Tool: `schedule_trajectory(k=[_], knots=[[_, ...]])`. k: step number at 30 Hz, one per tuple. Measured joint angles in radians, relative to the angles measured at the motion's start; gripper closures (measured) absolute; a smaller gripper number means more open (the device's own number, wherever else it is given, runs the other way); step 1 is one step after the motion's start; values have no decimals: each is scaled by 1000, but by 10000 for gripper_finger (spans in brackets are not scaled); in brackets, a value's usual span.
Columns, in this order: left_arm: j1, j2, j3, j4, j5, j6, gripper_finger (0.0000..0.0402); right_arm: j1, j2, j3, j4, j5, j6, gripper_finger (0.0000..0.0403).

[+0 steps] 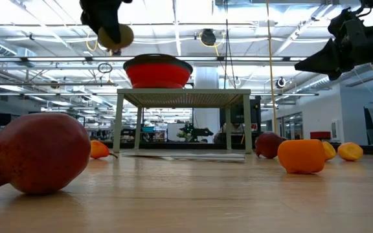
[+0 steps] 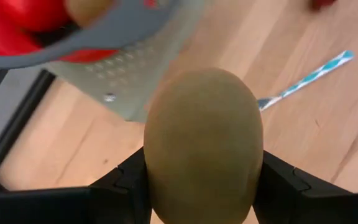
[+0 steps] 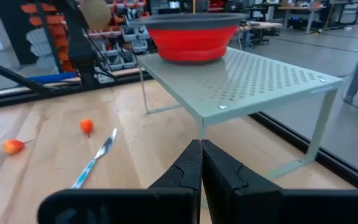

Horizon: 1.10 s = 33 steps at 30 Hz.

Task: Pick & Place Fruit
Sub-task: Put the kiwi into the red strainer bowl

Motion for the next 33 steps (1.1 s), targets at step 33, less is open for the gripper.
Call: schedule_trajectory(k=[33], knots=[[410, 36, 1, 673, 103, 891, 199, 0, 0, 0, -9, 4, 0, 403]])
